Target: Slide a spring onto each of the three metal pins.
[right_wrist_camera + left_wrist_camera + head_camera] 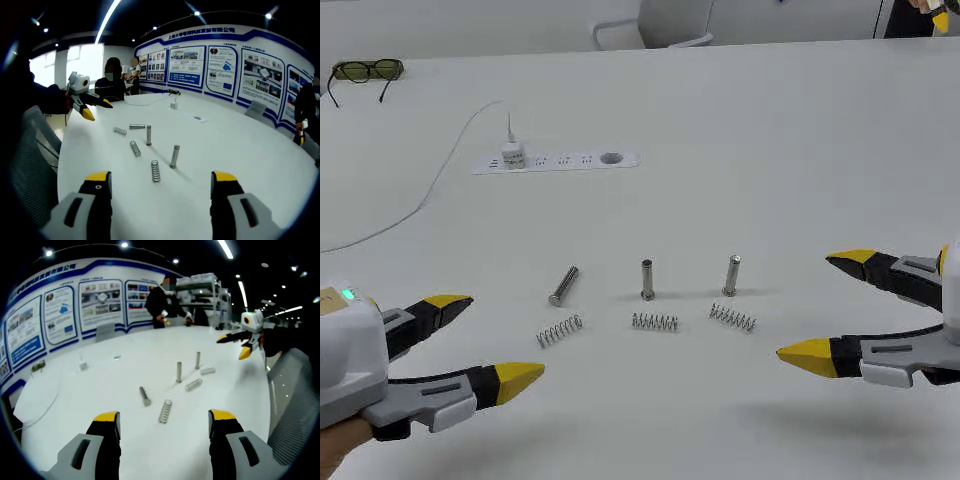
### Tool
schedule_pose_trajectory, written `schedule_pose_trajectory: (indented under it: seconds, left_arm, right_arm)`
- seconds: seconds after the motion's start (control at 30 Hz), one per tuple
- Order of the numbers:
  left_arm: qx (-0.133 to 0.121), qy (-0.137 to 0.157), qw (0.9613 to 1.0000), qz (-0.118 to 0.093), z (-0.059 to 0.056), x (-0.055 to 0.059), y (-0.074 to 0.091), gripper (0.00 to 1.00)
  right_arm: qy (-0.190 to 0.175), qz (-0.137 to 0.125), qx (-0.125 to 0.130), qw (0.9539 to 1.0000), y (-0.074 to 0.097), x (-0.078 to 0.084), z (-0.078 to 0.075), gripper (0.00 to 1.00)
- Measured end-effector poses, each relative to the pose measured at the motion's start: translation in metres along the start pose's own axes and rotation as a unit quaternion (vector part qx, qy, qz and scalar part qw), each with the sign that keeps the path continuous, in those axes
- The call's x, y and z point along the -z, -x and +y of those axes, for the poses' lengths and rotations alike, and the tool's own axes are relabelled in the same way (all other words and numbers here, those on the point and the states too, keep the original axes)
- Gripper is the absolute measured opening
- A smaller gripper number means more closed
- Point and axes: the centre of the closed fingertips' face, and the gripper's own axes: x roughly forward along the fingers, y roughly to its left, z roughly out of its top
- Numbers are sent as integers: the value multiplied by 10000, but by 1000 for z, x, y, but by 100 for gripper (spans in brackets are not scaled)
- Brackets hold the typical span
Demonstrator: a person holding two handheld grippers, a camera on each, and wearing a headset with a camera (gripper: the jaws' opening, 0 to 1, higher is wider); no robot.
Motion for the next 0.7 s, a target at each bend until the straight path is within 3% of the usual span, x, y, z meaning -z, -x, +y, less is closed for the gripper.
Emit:
schedule_pose_trajectory:
  seconds: [0.27, 0.7]
  left_arm:
    - [10, -108, 9999, 69, 5, -4, -5, 71]
    - [-71, -357, 9989, 297, 26, -13, -18, 65]
  right_arm:
    - [49, 6, 34, 10000, 1, -2, -1, 82]
    - [127, -14, 40, 9999, 6, -11, 6, 82]
